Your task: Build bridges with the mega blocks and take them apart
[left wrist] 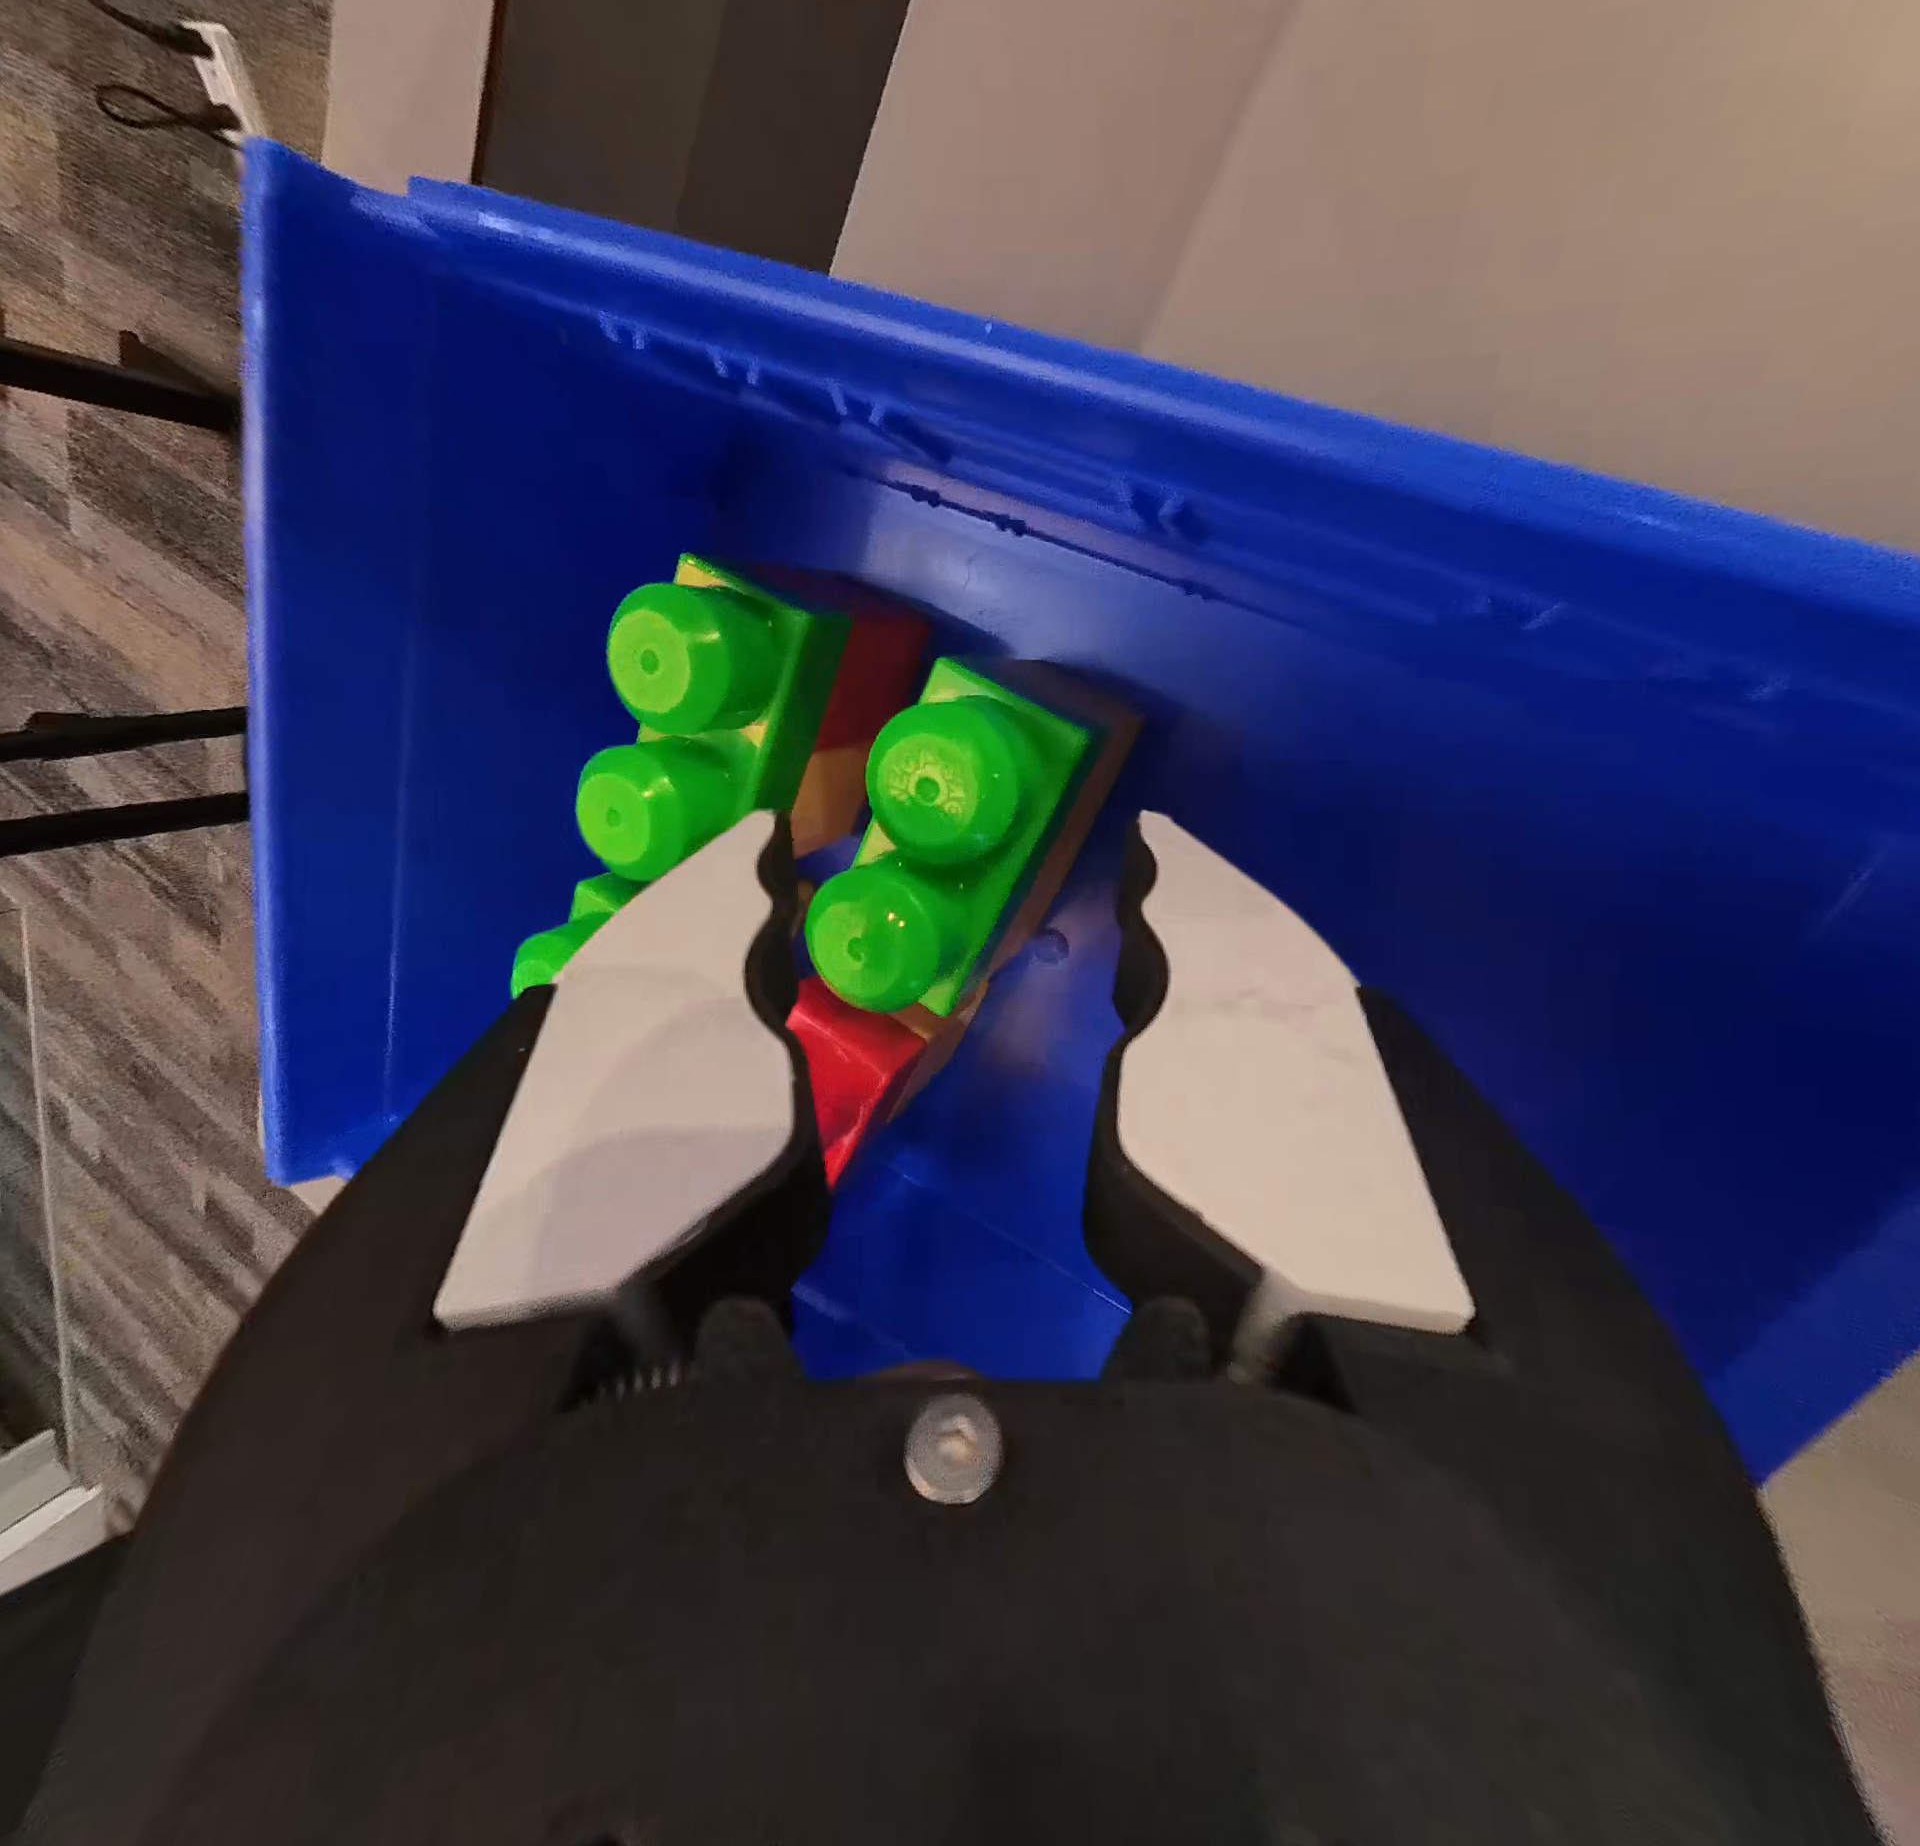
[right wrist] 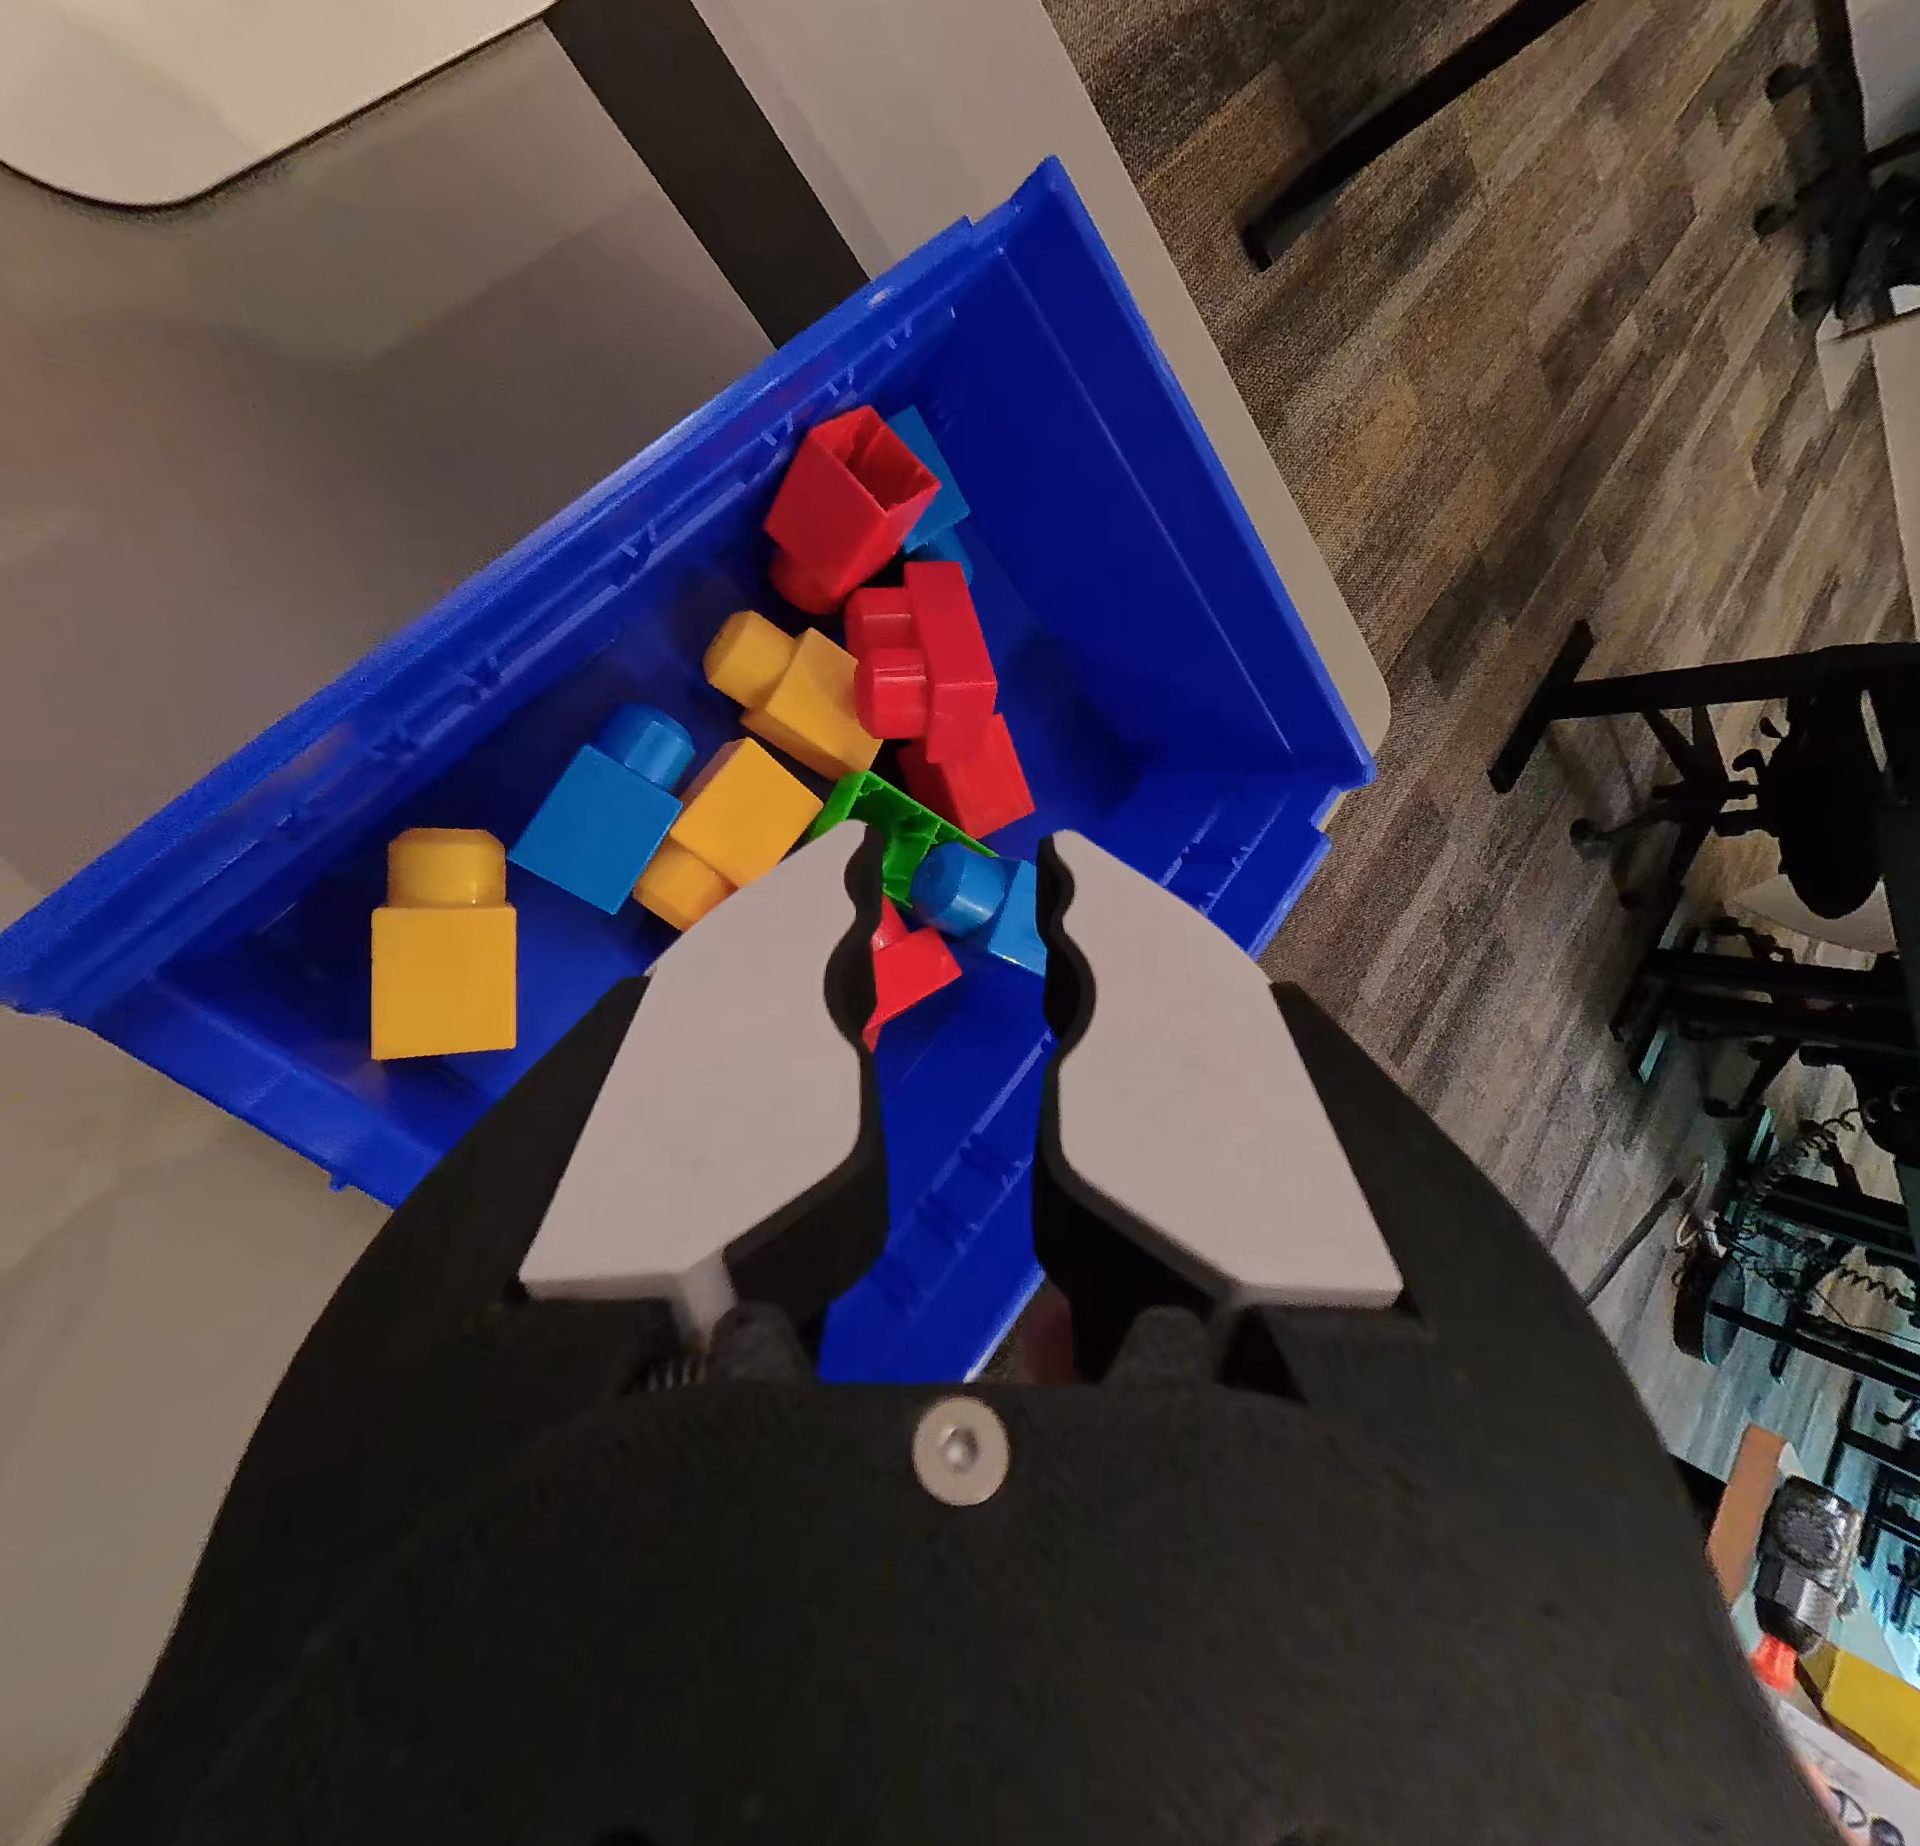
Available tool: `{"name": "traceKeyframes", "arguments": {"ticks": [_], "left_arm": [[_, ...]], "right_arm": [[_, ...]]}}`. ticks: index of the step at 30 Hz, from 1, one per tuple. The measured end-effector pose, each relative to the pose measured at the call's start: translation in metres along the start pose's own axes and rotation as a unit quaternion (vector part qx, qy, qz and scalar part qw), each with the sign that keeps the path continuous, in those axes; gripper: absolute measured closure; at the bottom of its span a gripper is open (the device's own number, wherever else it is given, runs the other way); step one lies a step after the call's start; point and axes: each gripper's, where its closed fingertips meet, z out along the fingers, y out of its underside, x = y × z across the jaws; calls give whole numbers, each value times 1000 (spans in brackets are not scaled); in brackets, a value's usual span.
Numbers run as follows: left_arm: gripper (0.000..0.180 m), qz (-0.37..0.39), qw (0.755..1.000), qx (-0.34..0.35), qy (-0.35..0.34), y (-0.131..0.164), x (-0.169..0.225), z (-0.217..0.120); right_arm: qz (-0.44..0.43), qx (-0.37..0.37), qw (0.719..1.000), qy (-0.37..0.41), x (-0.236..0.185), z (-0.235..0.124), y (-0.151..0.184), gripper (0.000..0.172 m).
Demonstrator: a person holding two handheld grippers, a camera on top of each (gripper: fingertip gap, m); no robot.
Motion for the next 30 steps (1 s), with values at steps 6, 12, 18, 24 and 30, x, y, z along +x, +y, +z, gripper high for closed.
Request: {"name": "traceKeyframes", "arguments": {"ticks": [6,12,18,24,30], "left_arm": [[120,3,999,-32,34,10,4,21],[141,-30,993,-50,99,18,22,21],[143,-42,990,-62,119,26,29,22],[143,-118,978,133,112,-21,11,-44],[144,-169,817,501,231,-125,39,-190]], "right_arm": [[-10,0,1000,-3,-5,3,-5,144],[-16,5,1000,-3,-7,2,-10,146],[-26,16,1000,1,-10,-5,-18,147],[-50,111,992,37,-8,-48,-53,147],[-165,354,916,92,-56,-144,-138,151]]}}
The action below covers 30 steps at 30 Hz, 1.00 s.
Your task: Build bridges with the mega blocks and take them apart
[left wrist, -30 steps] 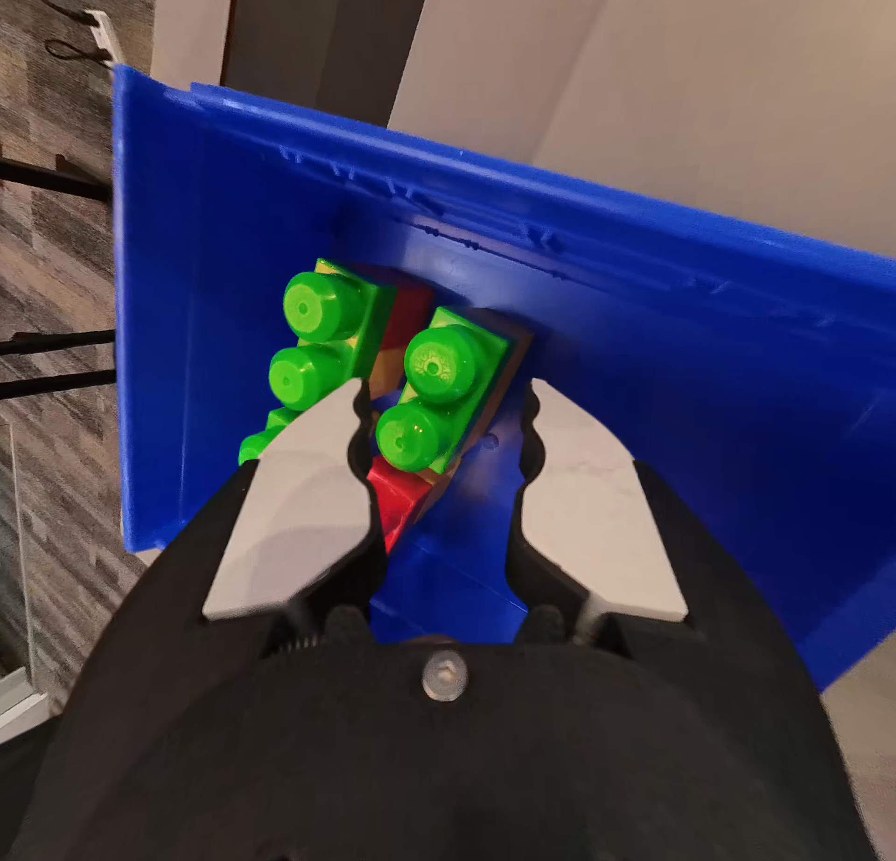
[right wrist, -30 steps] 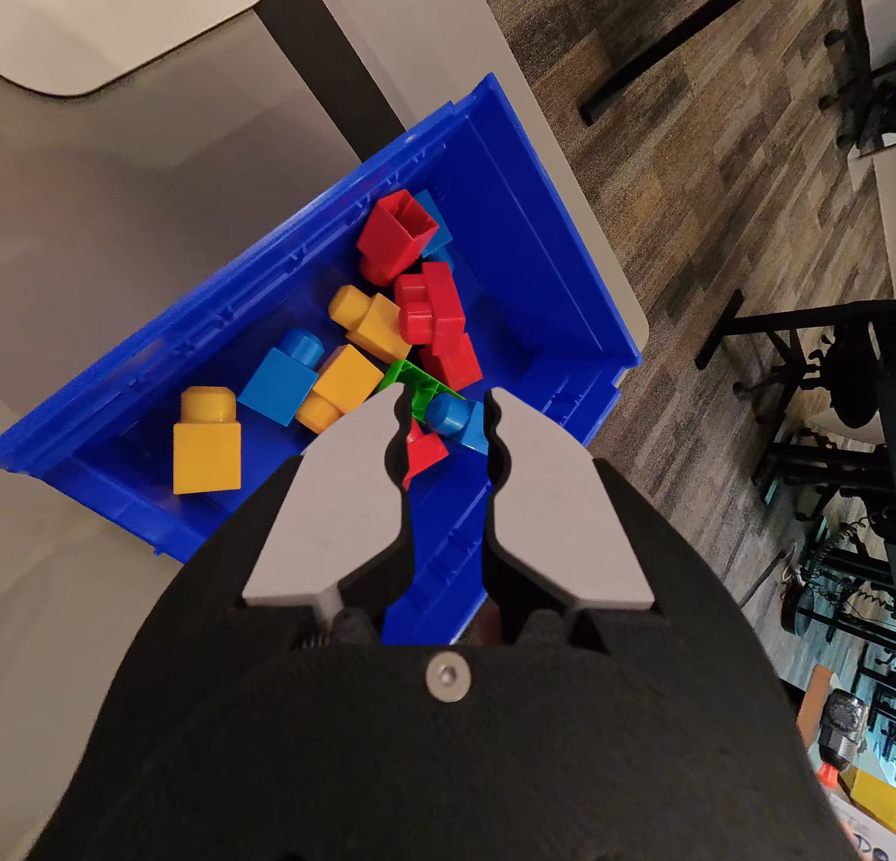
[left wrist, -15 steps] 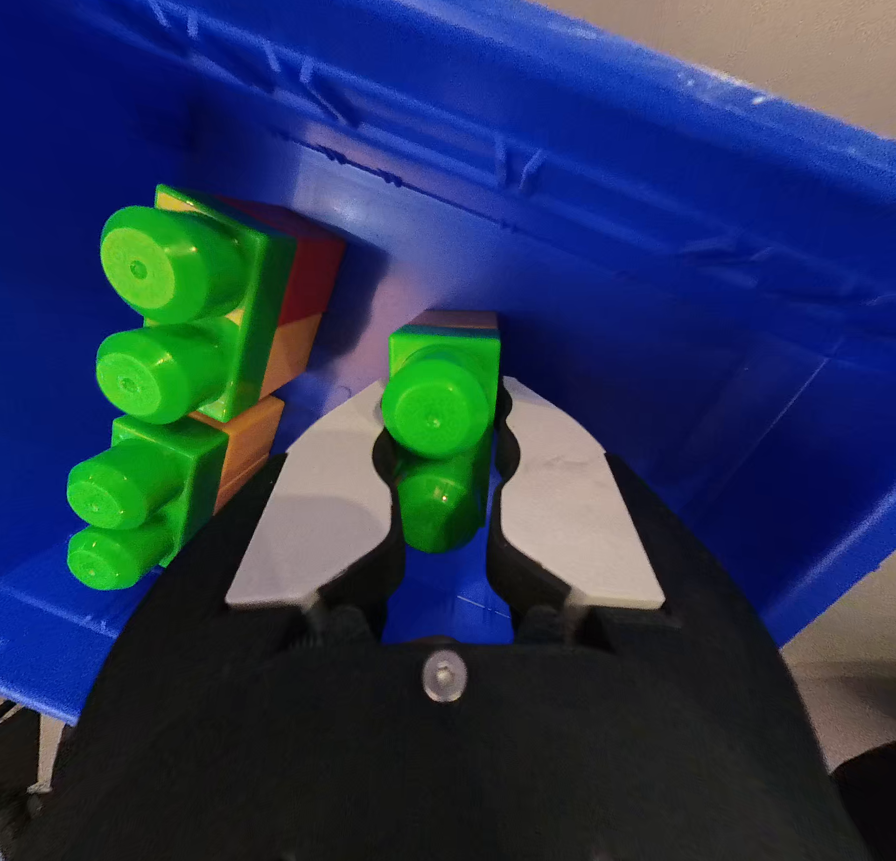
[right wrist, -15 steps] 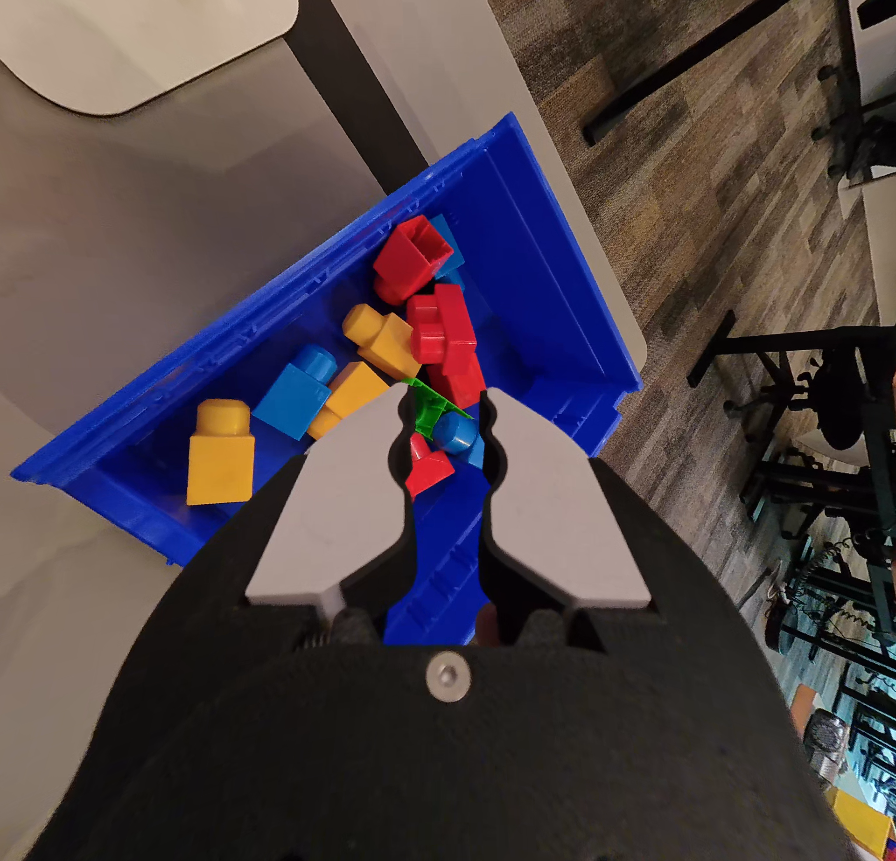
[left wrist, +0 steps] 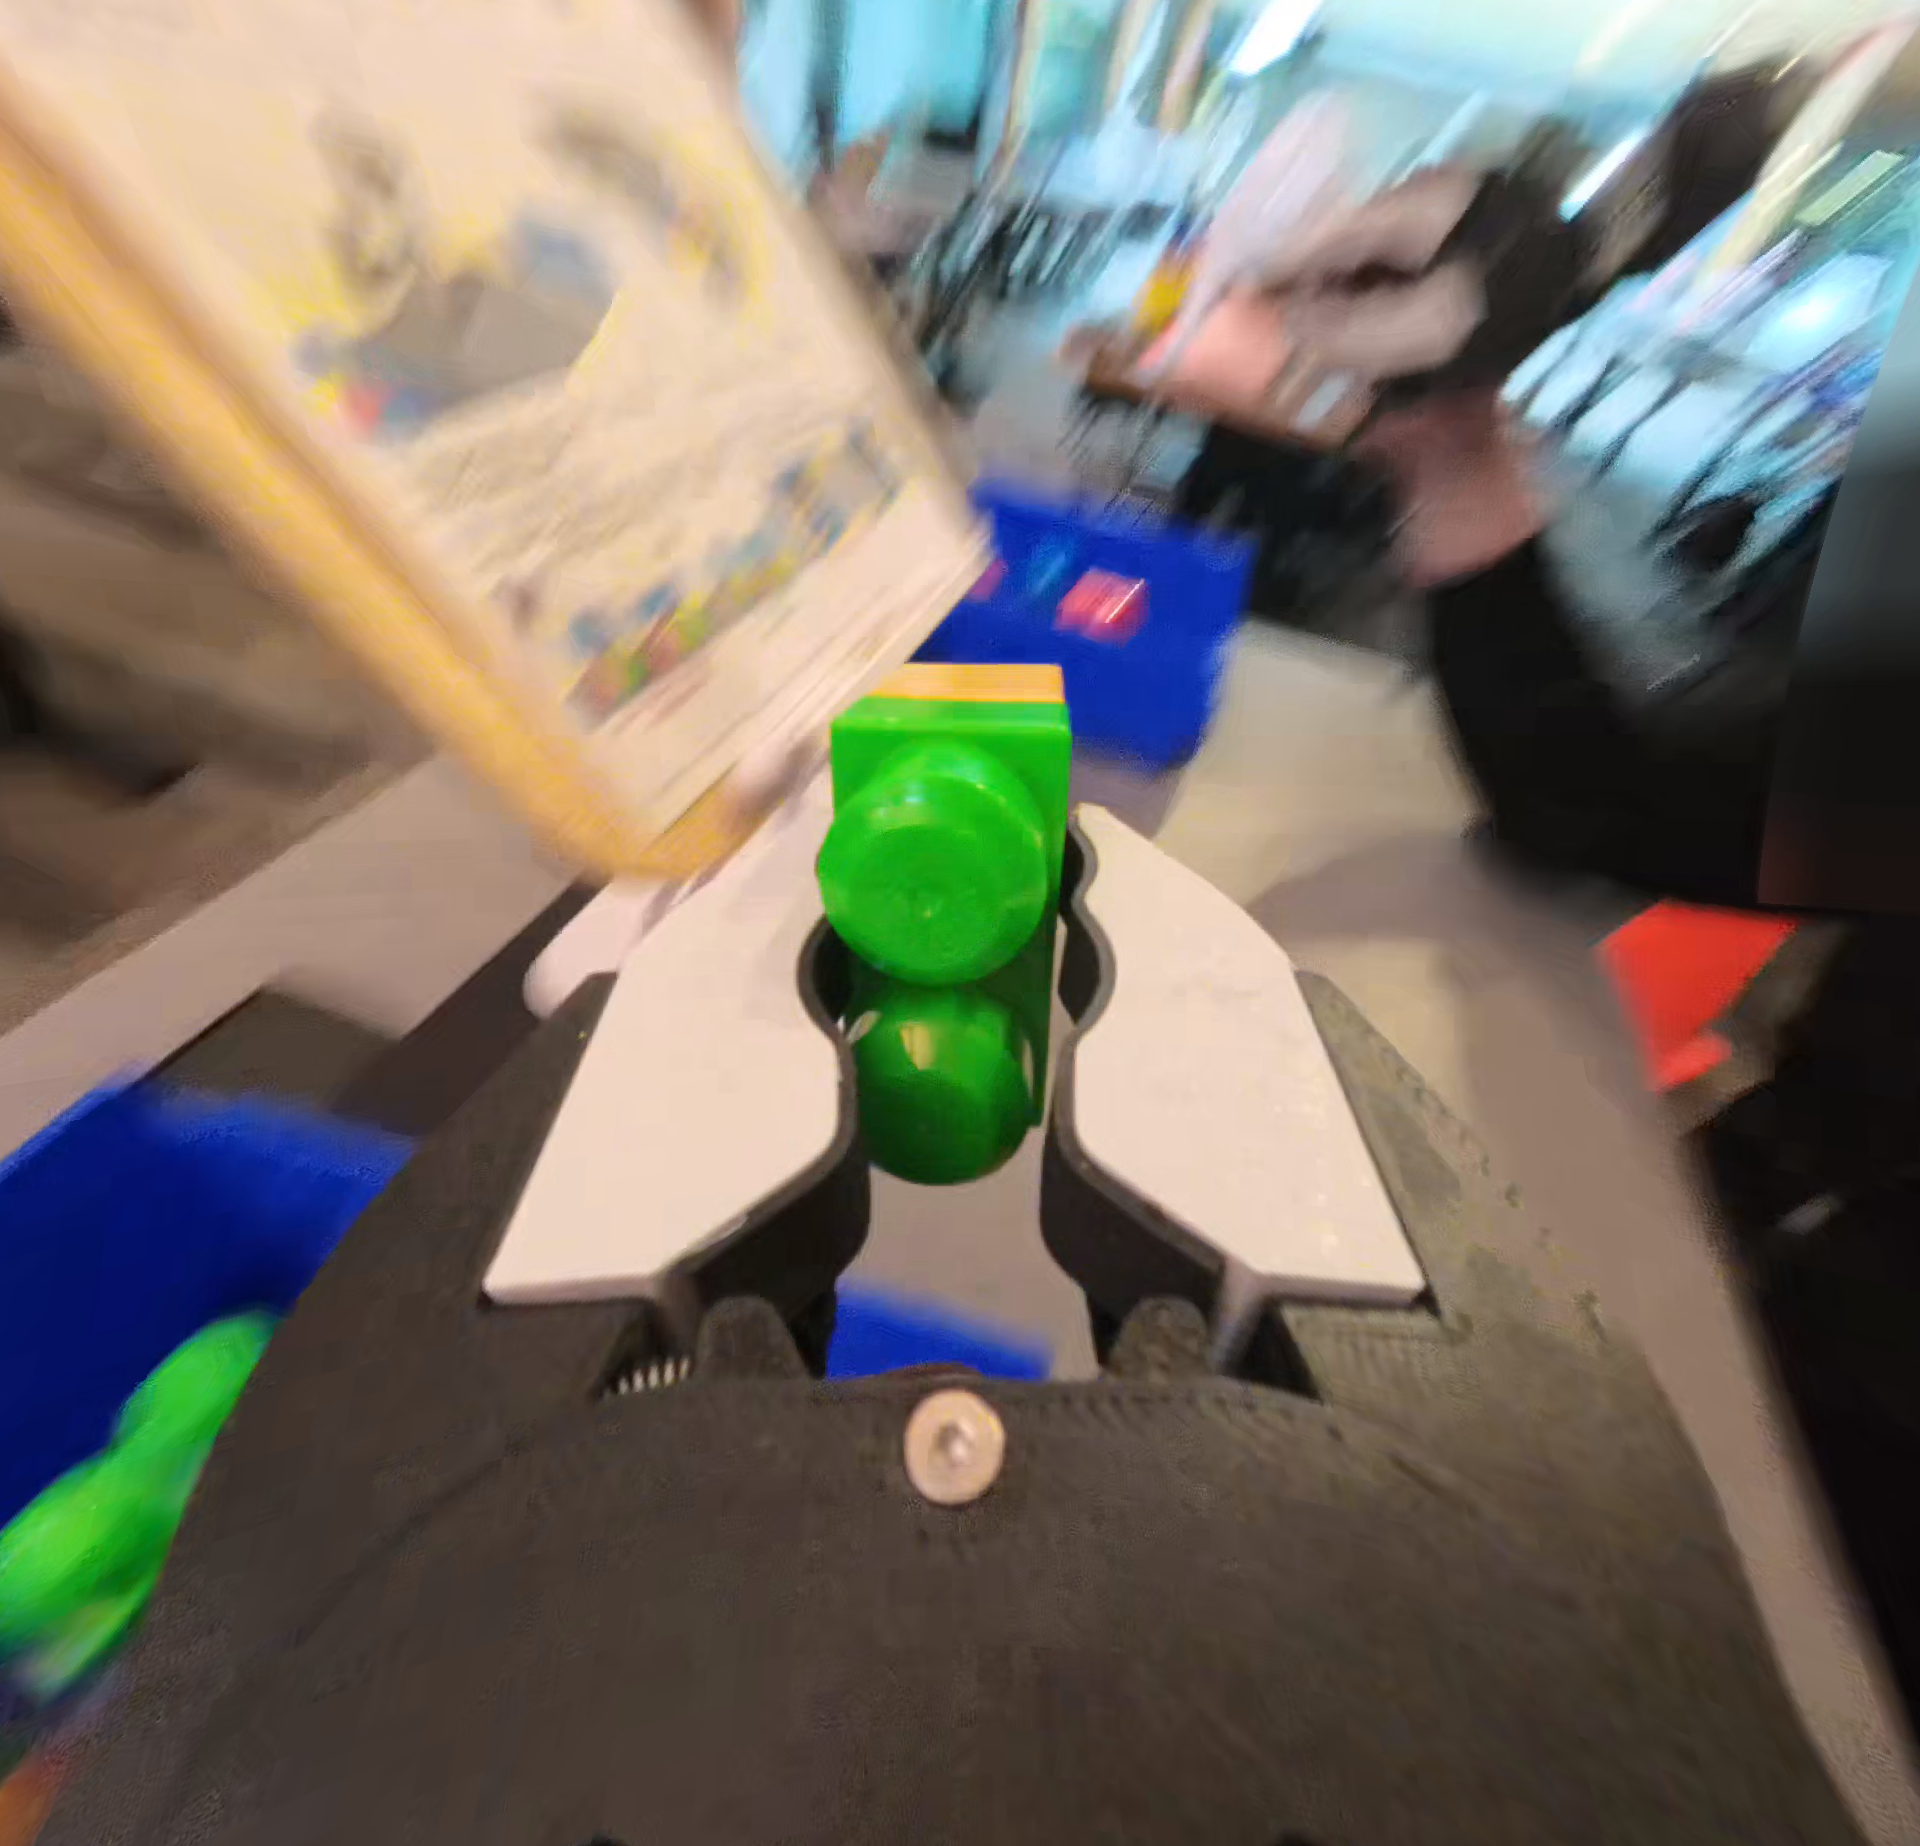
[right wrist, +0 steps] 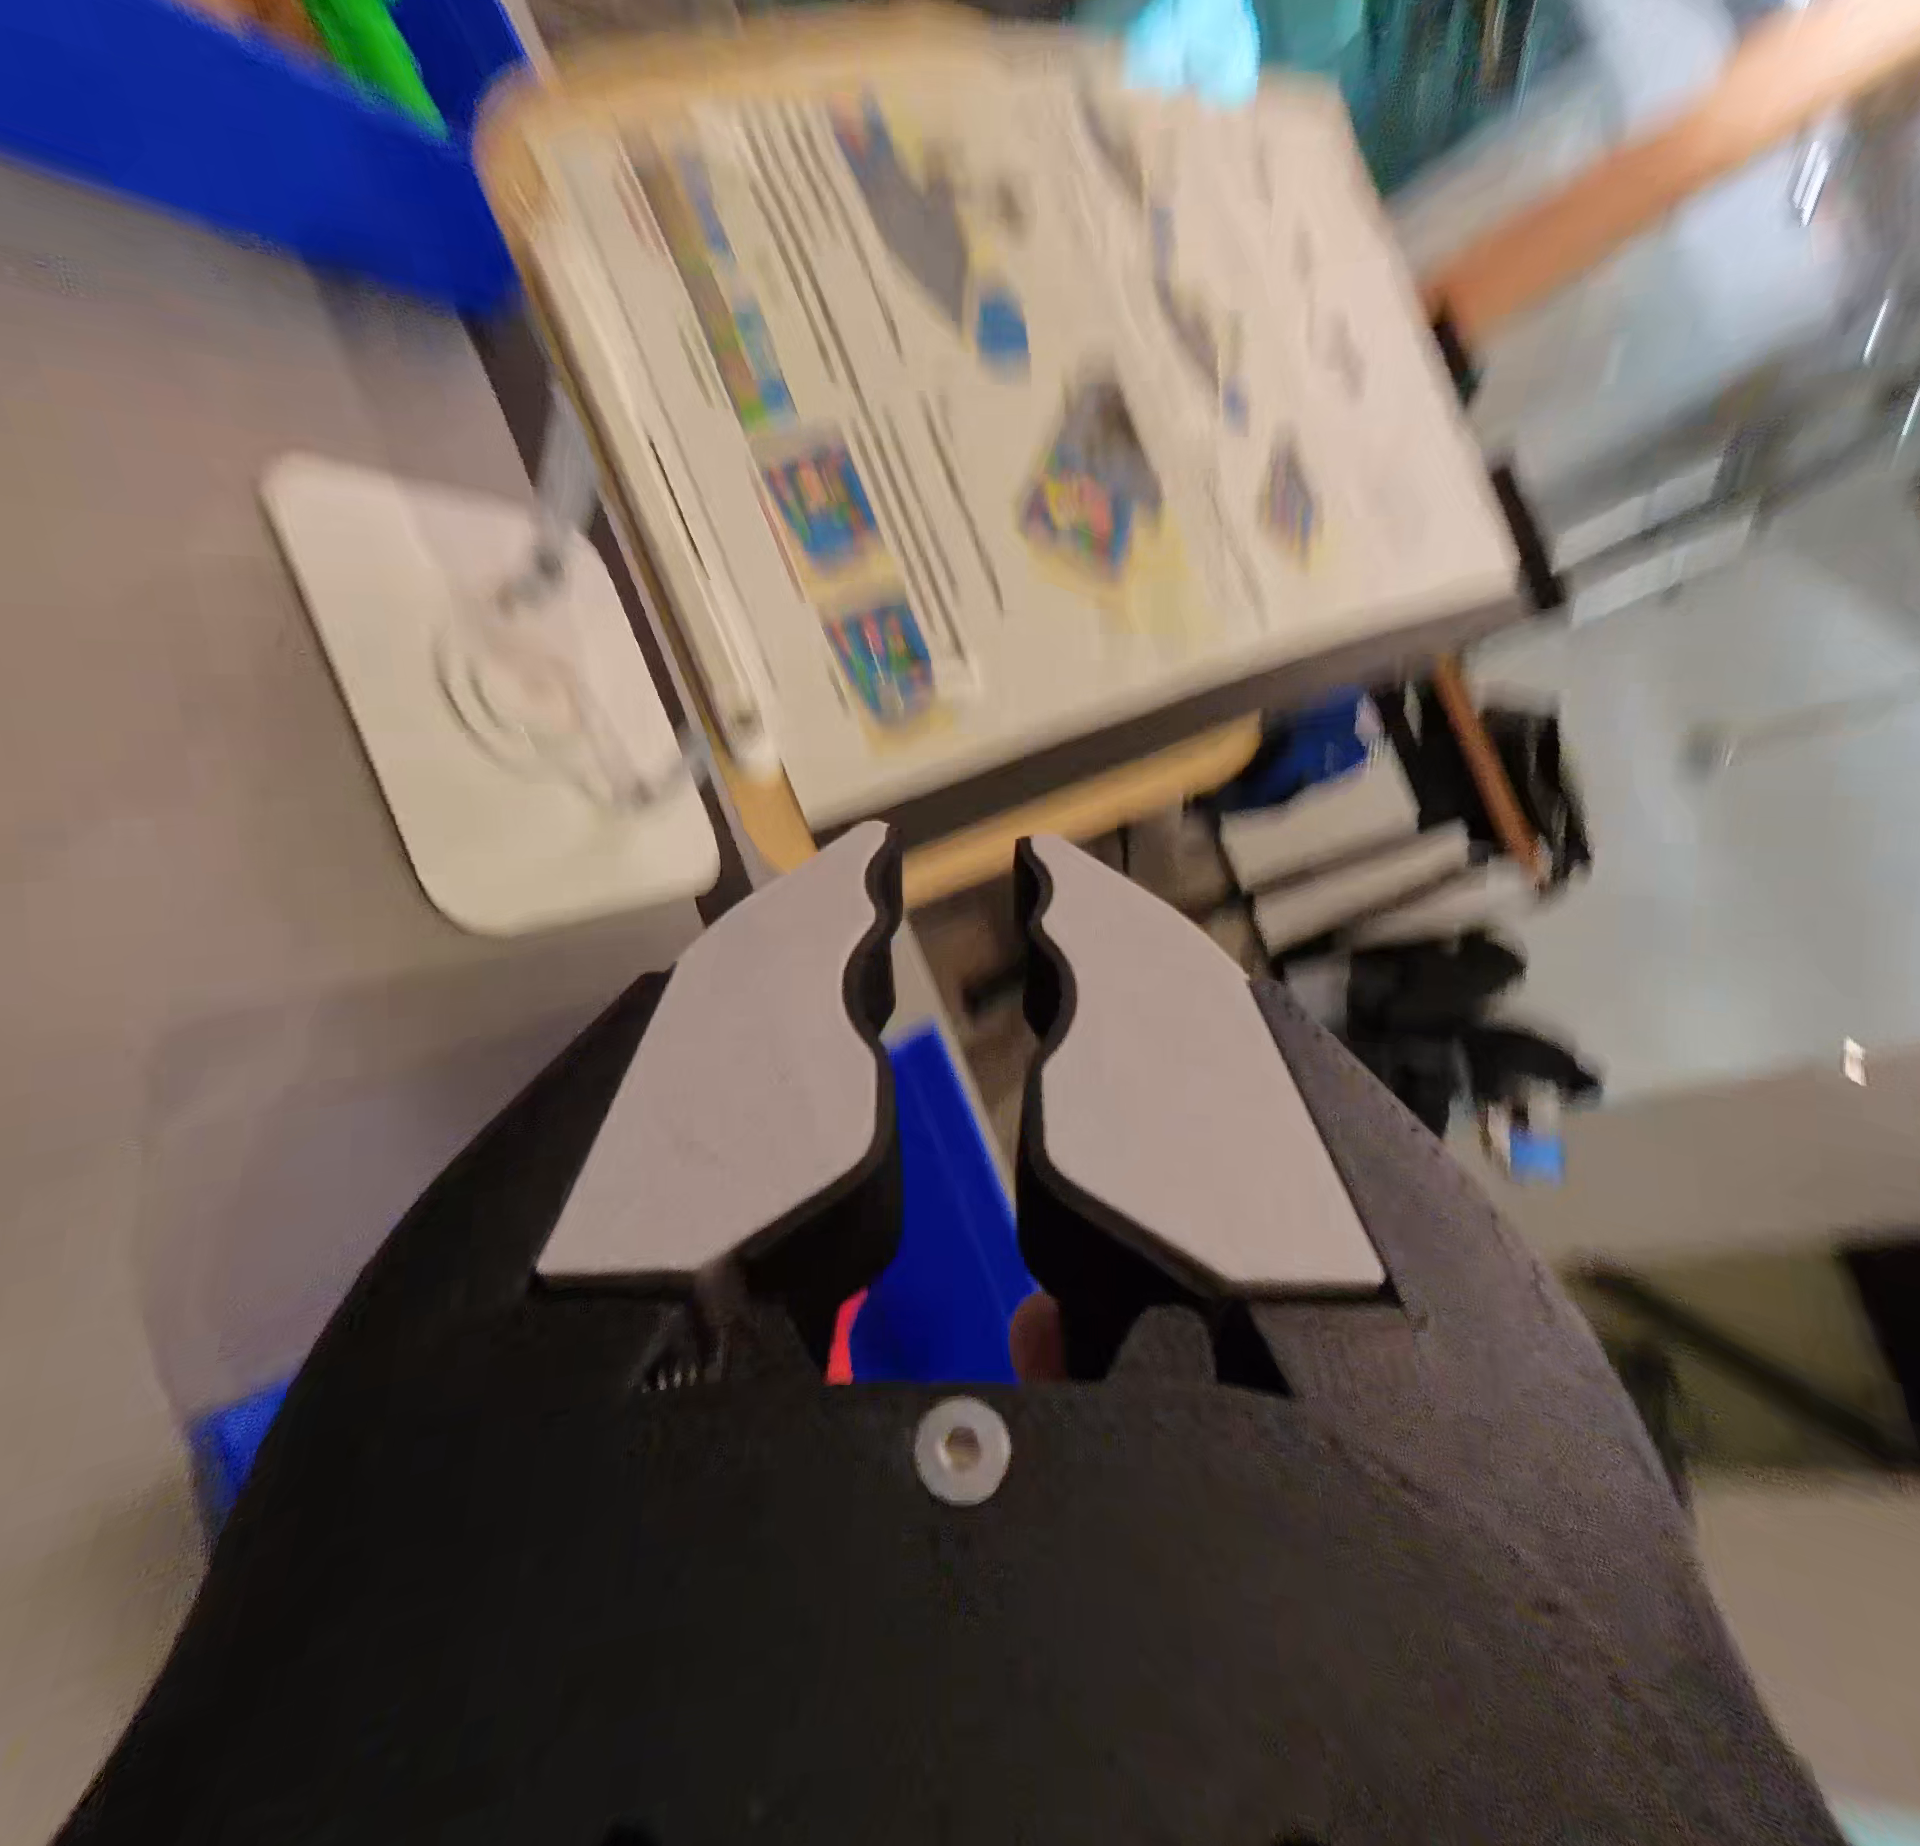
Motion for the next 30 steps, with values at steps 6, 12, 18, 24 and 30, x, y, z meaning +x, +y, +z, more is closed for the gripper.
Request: {"name": "traceKeyframes", "arguments": {"ticks": [6,12,18,24,30], "left_arm": [[144,-73,967,161,182,-52,89,50],[144,-136,945,140,261,-35,133,108],[144,-164,929,138,301,-28,155,134],[144,-192,914,142,329,-26,161,138],[144,-156,922,152,319,-30,169,137]], "right_arm": [[-78,230,968,-58,-83,-2,-127,159],[-94,286,952,-53,-117,3,-160,160],[-105,265,956,-73,-127,14,-152,157],[-99,277,952,-85,-130,12,-155,166],[-108,286,949,-83,-129,4,-157,167]]}}
